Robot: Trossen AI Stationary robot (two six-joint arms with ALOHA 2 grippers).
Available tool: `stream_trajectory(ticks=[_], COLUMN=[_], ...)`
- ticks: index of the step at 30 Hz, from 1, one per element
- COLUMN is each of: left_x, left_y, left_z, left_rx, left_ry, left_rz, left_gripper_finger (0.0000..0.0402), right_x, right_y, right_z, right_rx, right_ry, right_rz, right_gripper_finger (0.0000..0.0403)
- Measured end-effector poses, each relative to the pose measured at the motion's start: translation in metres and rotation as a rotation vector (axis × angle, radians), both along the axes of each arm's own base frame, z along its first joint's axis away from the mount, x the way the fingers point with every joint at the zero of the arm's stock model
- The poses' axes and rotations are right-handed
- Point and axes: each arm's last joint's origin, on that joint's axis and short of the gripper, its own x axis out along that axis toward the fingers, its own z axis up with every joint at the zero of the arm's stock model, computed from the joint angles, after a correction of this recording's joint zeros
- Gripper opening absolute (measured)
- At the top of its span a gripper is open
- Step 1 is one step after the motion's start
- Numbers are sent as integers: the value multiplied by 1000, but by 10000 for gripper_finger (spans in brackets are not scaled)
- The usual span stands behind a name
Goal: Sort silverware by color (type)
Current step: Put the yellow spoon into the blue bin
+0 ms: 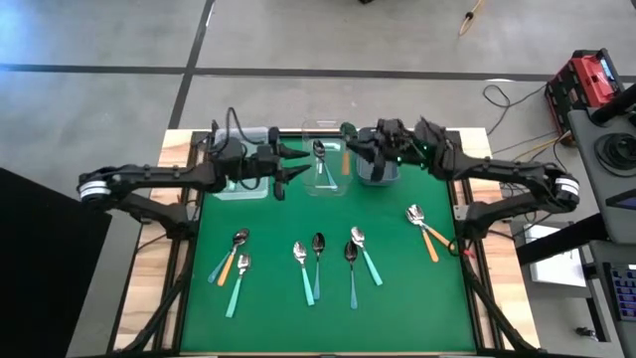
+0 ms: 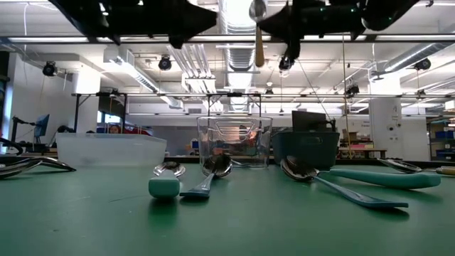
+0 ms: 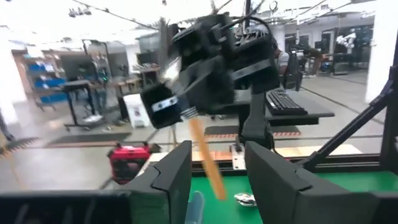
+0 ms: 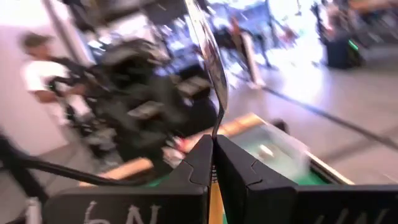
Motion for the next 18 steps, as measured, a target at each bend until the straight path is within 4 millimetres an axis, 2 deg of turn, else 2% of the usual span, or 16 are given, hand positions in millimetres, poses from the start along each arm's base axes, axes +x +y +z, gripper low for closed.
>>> stream_trajectory(ticks=[8,13,18], left_x=[36,54,66], left_y=[8,12,15], left_z=[-11,-22,-27], left_rx=[-69,-93,-105], left_ry=[53,87,88], left_rz=[-138,-195,-224], left_gripper_finger=[199,220,221], right_x=[13,15,15], right_y=[32,35,35], right_z=[-3,-2,-2], right_rx=[-124,-159,-186], right_ry=[-45,-51,-48], right_rz=[94,87,81], right_gripper_finger=[9,9,9])
